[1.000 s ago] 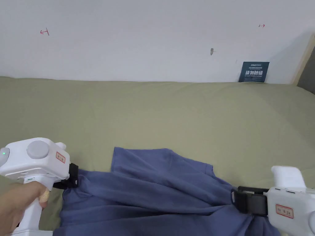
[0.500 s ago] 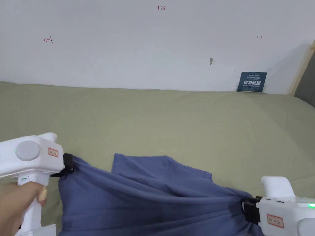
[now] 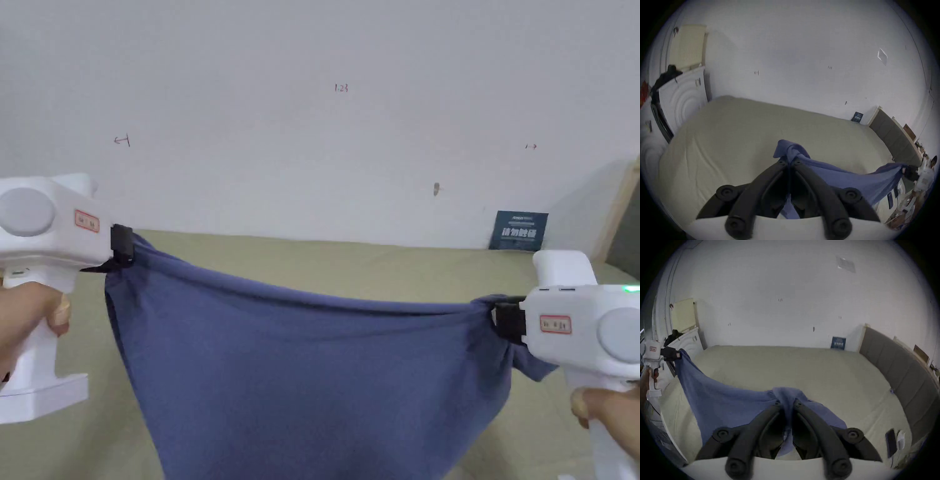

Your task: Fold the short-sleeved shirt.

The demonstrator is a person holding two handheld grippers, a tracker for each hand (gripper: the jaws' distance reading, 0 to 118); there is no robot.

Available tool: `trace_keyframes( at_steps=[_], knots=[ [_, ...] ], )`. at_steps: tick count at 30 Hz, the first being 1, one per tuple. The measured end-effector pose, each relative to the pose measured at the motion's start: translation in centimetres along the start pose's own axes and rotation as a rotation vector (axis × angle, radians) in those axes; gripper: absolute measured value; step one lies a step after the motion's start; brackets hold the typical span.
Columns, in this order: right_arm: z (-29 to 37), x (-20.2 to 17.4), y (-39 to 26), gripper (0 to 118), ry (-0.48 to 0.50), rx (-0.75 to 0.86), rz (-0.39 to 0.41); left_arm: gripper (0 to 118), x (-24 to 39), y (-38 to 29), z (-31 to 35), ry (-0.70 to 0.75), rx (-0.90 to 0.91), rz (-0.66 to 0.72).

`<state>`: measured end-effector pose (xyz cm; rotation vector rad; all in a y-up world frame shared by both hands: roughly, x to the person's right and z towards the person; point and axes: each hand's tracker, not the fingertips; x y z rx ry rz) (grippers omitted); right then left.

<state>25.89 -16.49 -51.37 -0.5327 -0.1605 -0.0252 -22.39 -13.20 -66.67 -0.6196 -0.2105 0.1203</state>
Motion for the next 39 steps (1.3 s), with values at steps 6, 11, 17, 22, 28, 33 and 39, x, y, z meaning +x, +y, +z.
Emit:
trace_keyframes(
  at_steps=[6,11,17,22,28,33,39],
  knots=[
    [-1.6,-0.9,9.4,8,-0.029,0.141,-0.010,2,1.4,5.6,0.2,0.059,0.079,-0.046],
    [-3.4,-1.1,13.7,8,-0.067,0.256,0.028,2,1.9,7.7,0.1,0.147,0.235,-0.028],
    [-5.9,-0.5,13.1,8,-0.072,0.260,-0.015,2,1.9,7.3,-1.1,0.113,0.240,0.019],
    [-7.5,0.0,10.4,8,-0.068,0.211,0.003,2,1.3,5.0,-2.3,0.098,0.203,0.011],
    [-7.8,0.6,5.5,8,-0.034,0.166,-0.047,2,0.6,0.4,-2.9,0.077,0.140,0.002],
    [-7.5,2.1,-1.4,8,0.016,0.074,-0.129,2,-0.9,-5.8,-2.5,0.034,0.061,0.029],
    [-5.7,2.6,-11.2,8,0.036,-0.031,-0.111,2,-2.4,-15.9,-2.3,0.014,-0.088,0.064]
  ],
)
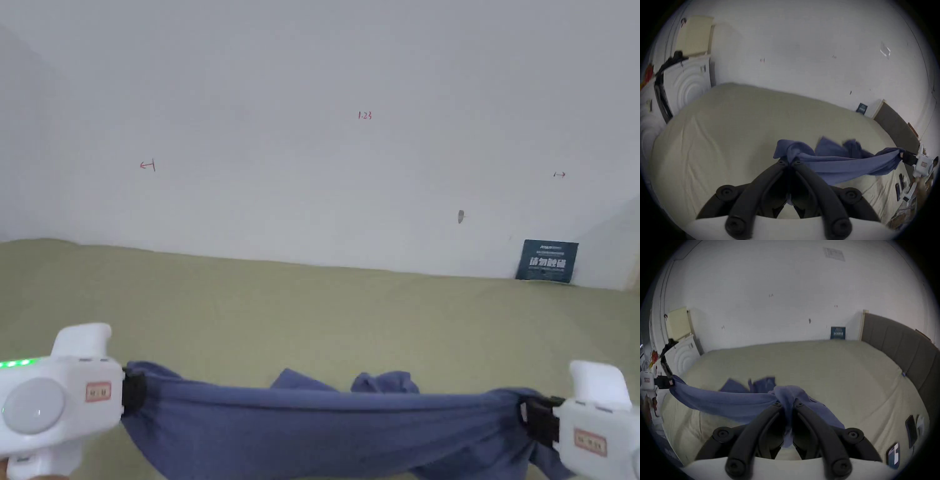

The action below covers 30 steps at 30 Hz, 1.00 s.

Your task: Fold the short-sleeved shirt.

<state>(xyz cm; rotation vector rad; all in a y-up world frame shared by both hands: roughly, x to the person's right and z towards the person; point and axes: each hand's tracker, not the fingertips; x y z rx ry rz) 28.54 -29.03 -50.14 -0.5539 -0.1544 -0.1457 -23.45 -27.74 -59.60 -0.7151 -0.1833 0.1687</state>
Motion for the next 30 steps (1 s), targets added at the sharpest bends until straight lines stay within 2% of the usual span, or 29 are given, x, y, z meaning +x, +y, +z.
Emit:
trace_keyframes(
  at_steps=[2,9,12,13,14,15,16,17,18,19,21,24,27,28,29,30],
  knots=[
    [0.8,0.6,-3.1,8,0.025,-0.053,-0.011,2,-1.1,-3.2,-0.7,0.016,-0.050,0.016],
    [1.4,1.8,-10.5,8,0.014,-0.174,-0.013,2,-4.3,-11.8,-2.1,0.014,-0.211,0.156],
    [1.3,2.2,-11.9,9,0.016,-0.157,-0.035,2,-4.6,-13.7,-2.1,0.000,-0.208,0.177],
    [1.3,2.3,-12.1,13,0.015,-0.153,-0.051,7,-4.7,-14.0,-1.8,-0.023,-0.160,0.199],
    [1.2,2.3,-12.2,26,0.006,-0.167,-0.068,16,-4.8,-14.0,-1.6,-0.034,-0.145,0.202],
    [1.0,2.1,-12.1,46,-0.031,-0.209,-0.073,32,-4.9,-13.9,-1.4,-0.055,-0.155,0.210],
    [0.9,2.0,-11.9,80,-0.072,-0.237,-0.065,60,-4.8,-13.7,-1.0,-0.087,-0.142,0.229],
    [1.1,1.8,-11.7,91,-0.101,-0.248,-0.054,82,-4.8,-13.4,-0.6,-0.094,-0.128,0.248],
    [1.6,1.8,-11.3,89,-0.106,-0.215,-0.053,100,-4.4,-12.9,0.0,-0.073,-0.132,0.240],
    [2.3,1.7,-10.9,88,-0.093,-0.175,-0.059,106,-4.0,-12.3,0.7,-0.071,-0.125,0.236],
    [4.4,1.1,-9.4,89,-0.066,-0.101,-0.065,106,-2.9,-11.1,3.2,-0.110,-0.034,0.158],
    [8.0,-0.6,-7.2,91,-0.082,-0.014,-0.005,106,-0.9,-9.3,6.4,-0.033,0.057,-0.002],
    [12.7,-3.0,-5.7,91,-0.084,0.038,0.043,101,0.4,-8.9,8.9,-0.003,0.125,-0.127],
    [13.6,-3.4,-5.6,90,-0.082,0.033,0.053,89,0.6,-8.9,9.6,-0.001,0.144,-0.147],
    [14.5,-3.7,-5.6,83,-0.077,0.025,0.065,71,1.1,-9.3,10.5,0.001,0.173,-0.156],
    [15.0,-3.7,-5.7,68,-0.062,0.014,0.075,41,1.1,-9.6,11.1,-0.010,0.184,-0.154]
  ],
)
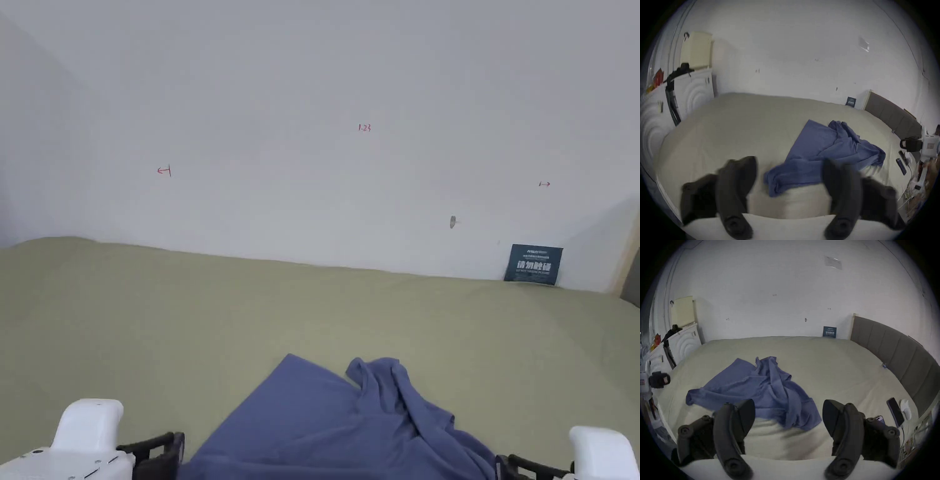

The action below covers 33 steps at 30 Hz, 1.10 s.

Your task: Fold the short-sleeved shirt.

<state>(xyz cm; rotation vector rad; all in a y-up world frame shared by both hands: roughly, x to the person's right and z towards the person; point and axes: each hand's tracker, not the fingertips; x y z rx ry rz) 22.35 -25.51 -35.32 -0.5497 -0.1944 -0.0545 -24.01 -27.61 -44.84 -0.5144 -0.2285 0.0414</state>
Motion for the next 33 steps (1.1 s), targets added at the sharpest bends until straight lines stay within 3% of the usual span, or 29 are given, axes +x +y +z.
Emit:
trace_keyframes(
  at_steps=[1,2,3,5,11,14,15,17,18,22,24,26,28,30,33],
  knots=[
    [0.6,-0.1,-0.2,37,0.015,-0.001,0.002,4,-0.1,-0.2,0.4,-0.005,0.006,0.009],
    [1.1,-0.4,-0.6,9,0.018,0.004,0.003,1,-0.1,-0.5,0.7,-0.004,0.000,0.015],
    [1.5,-0.9,-1.1,1,0.011,0.001,0.009,0,0.1,-0.9,1.1,0.010,-0.017,0.027],
    [1.5,-1.0,-2.2,0,-0.036,0.019,0.035,0,-0.1,-1.8,1.7,0.023,-0.034,0.033],
    [1.0,-1.8,-3.1,0,0.020,-0.030,0.054,0,-2.3,-2.3,0.6,0.020,-0.073,0.027],
    [0.3,-2.3,-2.9,0,0.033,-0.032,0.071,2,-4.1,-0.9,-2.1,-0.021,-0.175,0.105],
    [0.0,-2.4,-2.8,0,0.044,-0.033,0.065,15,-4.8,-0.3,-3.4,-0.040,-0.228,0.130],
    [-0.7,-2.5,-2.7,0,0.059,-0.039,0.057,85,-5.6,-0.1,-5.8,-0.029,-0.269,0.166],
    [-1.1,-2.7,-2.7,0,0.058,-0.044,0.061,105,-5.9,-0.3,-7.1,-0.035,-0.314,0.167],
    [-2.9,-2.4,-3.0,0,0.069,-0.077,0.070,106,-5.6,-1.5,-10.9,-0.066,-0.392,0.120],
    [-4.0,-2.3,-3.1,0,0.066,-0.093,0.084,100,-5.6,-2.7,-13.1,-0.035,-0.438,0.065],
    [-5.1,-2.2,-3.0,0,0.062,-0.104,0.097,59,-5.2,-3.5,-13.9,0.033,-0.438,0.055],
    [-6.4,-2.1,-2.6,0,0.081,-0.126,0.102,13,-5.8,-4.3,-14.9,0.007,-0.453,0.065],
    [-8.3,-2.1,-1.7,0,0.122,-0.159,0.116,10,-5.6,-5.3,-15.2,-0.049,-0.465,0.091],
    [-11.7,-2.1,0.9,0,0.144,-0.170,0.122,7,-5.4,-5.5,-14.9,-0.017,-0.419,0.029]
  ],
)
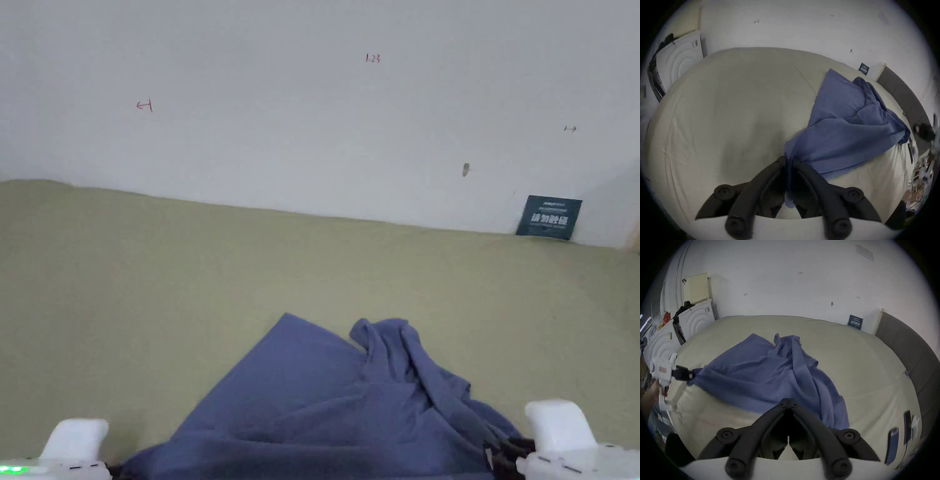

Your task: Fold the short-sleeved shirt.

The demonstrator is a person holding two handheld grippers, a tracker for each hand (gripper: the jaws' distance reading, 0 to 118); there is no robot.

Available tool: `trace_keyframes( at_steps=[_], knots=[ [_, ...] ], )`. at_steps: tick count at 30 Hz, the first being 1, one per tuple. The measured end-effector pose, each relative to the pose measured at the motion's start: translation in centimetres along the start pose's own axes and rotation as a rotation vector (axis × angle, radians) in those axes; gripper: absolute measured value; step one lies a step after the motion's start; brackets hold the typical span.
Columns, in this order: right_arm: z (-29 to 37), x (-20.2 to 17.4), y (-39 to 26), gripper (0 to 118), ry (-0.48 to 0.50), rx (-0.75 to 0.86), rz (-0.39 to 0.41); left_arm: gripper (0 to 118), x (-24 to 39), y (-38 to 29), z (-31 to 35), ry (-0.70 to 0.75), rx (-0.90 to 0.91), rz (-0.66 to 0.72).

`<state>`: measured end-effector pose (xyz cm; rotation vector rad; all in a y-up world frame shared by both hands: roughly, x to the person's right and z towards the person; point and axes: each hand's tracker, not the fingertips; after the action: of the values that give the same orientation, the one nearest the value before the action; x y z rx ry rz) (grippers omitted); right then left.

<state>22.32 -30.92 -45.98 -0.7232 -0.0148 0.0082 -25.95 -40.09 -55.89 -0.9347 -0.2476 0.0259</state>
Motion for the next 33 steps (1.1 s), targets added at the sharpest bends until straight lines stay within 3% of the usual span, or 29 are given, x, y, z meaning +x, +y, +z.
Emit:
trace_keyframes(
  at_steps=[3,6,8,9,10,11,12,14,16,17,18,19,20,22,26,27,30,31,33],
  knots=[
    [-3.9,1.0,5.0,0,0.003,-0.021,-0.016,7,1.0,-0.2,1.1,-0.004,0.000,0.011],
    [-8.4,1.7,10.4,0,-0.001,-0.039,0.028,6,1.7,-0.3,1.8,-0.003,0.000,-0.007],
    [-12.2,2.1,13.5,2,0.062,-0.092,0.064,6,2.2,-0.5,2.0,0.005,0.009,-0.029],
    [-14.1,2.4,14.7,14,0.080,-0.162,0.058,6,2.4,-0.5,2.0,0.011,0.003,-0.037],
    [-15.7,2.6,15.8,65,0.086,-0.209,0.059,6,2.3,-0.4,1.8,0.016,0.004,-0.041],
    [-17.2,2.0,16.1,105,0.031,-0.286,0.051,6,2.4,-0.4,1.7,0.020,0.005,-0.044],
    [-18.7,1.8,16.2,117,-0.004,-0.317,0.052,6,2.5,-0.4,1.7,0.026,0.003,-0.053],
    [-20.9,1.5,16.4,107,-0.009,-0.305,0.094,6,2.5,-0.5,1.5,0.032,0.009,-0.059],
    [-21.7,-0.6,15.6,100,-0.097,-0.363,0.152,6,2.6,-0.6,1.5,0.036,0.011,-0.061],
    [-22.1,-1.1,15.1,89,-0.119,-0.389,0.170,6,2.6,-0.7,1.5,0.036,0.013,-0.056],
    [-22.1,-1.4,14.8,69,-0.104,-0.406,0.192,6,2.3,-0.7,1.3,0.034,0.014,-0.051],
    [-23.3,0.2,14.7,27,-0.099,-0.395,0.195,6,2.1,-0.7,1.3,0.032,0.016,-0.049],
    [-23.2,0.3,14.4,3,-0.093,-0.382,0.198,6,2.1,-0.7,1.3,0.029,0.018,-0.047],
    [-21.7,0.1,14.3,2,-0.119,-0.292,0.187,6,1.9,-0.8,1.2,0.023,0.020,-0.045],
    [-16.9,-0.3,15.0,2,-0.080,-0.197,0.160,6,1.7,-0.6,1.6,0.023,0.031,-0.023],
    [-19.0,1.8,15.8,2,-0.024,-0.215,0.162,6,1.6,-0.5,1.9,0.027,0.047,-0.017],
    [-17.4,3.7,18.1,2,-0.040,-0.118,0.184,6,1.4,0.4,3.5,0.018,0.087,0.004],
    [-14.1,2.4,18.2,2,-0.072,-0.038,0.212,6,1.2,0.9,4.0,0.008,0.101,0.019],
    [-11.6,2.9,19.4,2,-0.073,0.008,0.193,6,1.0,2.4,5.4,-0.012,0.135,0.029]
  ],
)
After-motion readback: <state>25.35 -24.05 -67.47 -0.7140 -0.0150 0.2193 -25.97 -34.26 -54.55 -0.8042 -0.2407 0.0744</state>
